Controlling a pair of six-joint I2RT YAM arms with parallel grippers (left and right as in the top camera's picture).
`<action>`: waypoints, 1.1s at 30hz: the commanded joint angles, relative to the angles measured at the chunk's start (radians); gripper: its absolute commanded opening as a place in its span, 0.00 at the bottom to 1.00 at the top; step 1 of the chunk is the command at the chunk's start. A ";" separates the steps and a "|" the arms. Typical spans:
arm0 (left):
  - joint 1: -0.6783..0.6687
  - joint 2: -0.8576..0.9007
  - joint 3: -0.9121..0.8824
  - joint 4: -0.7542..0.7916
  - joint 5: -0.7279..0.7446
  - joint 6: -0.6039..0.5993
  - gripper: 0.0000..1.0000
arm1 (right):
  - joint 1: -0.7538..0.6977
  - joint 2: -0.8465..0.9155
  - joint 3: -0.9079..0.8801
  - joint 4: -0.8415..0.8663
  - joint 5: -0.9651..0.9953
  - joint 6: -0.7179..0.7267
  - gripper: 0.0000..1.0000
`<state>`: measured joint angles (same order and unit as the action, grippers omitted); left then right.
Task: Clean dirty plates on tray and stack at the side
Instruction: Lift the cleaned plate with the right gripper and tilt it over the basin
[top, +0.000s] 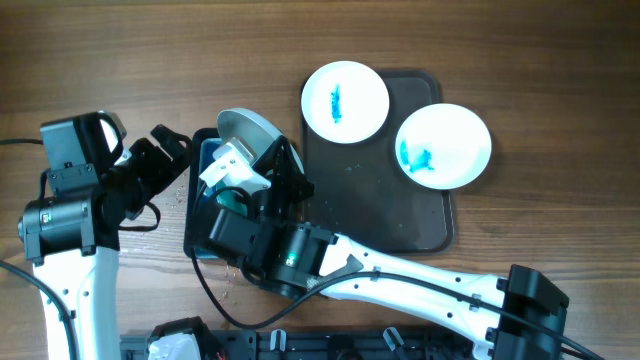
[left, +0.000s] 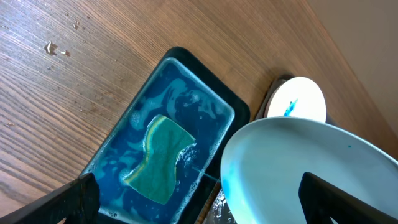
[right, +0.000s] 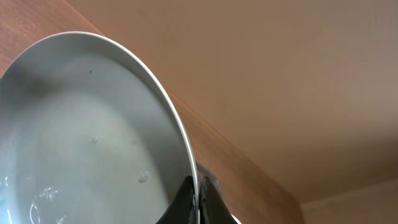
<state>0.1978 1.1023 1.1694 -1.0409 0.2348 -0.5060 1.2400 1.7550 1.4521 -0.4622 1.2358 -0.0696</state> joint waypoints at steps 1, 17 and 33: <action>0.005 -0.003 0.016 0.000 0.019 0.005 1.00 | 0.003 -0.025 0.017 0.007 0.033 -0.010 0.04; 0.005 -0.003 0.016 0.000 0.019 0.005 1.00 | 0.004 -0.025 0.017 0.048 -0.005 -0.030 0.04; 0.005 -0.003 0.016 0.000 0.019 0.005 1.00 | -0.126 -0.025 0.017 -0.095 -0.358 0.330 0.04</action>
<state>0.1978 1.1023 1.1694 -1.0409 0.2352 -0.5060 1.1675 1.7504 1.4578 -0.4725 1.1320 -0.0261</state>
